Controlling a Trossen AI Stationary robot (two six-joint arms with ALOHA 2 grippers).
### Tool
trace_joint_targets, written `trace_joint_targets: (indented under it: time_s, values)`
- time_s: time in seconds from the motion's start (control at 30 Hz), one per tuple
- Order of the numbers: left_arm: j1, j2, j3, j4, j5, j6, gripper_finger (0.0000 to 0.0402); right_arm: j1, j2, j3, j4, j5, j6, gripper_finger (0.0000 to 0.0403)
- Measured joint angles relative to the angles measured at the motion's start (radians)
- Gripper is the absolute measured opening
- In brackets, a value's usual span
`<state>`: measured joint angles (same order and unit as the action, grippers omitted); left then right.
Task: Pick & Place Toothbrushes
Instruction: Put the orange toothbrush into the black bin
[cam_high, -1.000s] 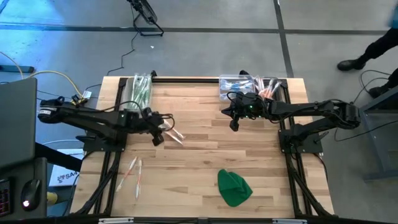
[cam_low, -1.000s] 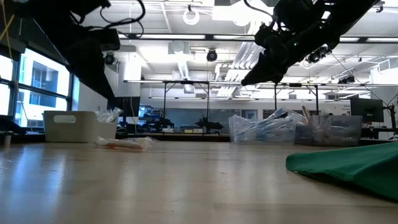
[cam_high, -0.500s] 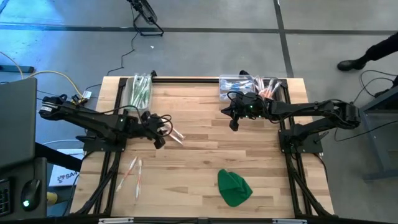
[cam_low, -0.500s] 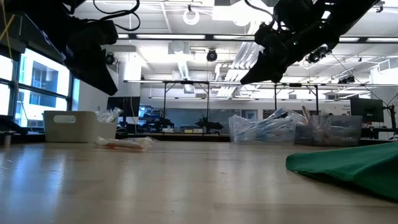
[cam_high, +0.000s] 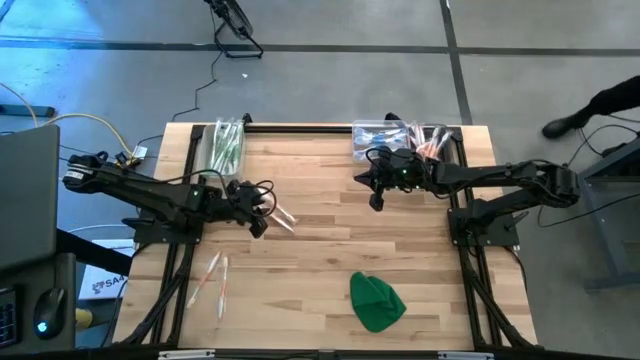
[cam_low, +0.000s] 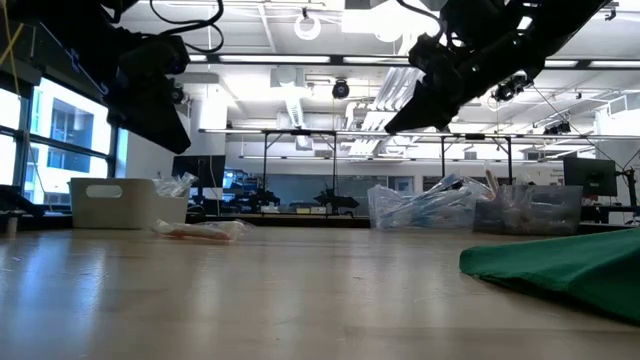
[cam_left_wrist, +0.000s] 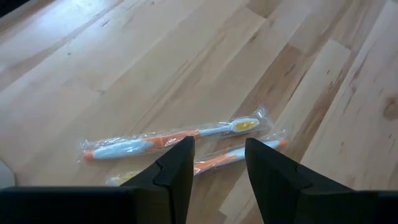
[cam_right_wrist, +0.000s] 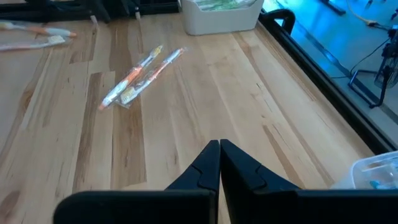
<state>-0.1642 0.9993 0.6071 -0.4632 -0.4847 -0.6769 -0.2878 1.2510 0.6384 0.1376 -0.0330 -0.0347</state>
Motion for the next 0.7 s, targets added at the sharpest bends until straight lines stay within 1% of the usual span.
trace_joint_targets:
  time_s: [0.33, 0.7]
  values:
    - [0.0, 0.0, 0.0, 0.0, -0.001, -0.021, 0.014, 0.0, 0.0, 0.0, -0.007, 0.001, -0.066, 0.0004]
    - [0.0, 0.0, 0.0, 0.003, -0.002, -0.025, 0.014, 0.0, 0.0, 0.0, -0.007, 0.0, -0.071, 0.0004]
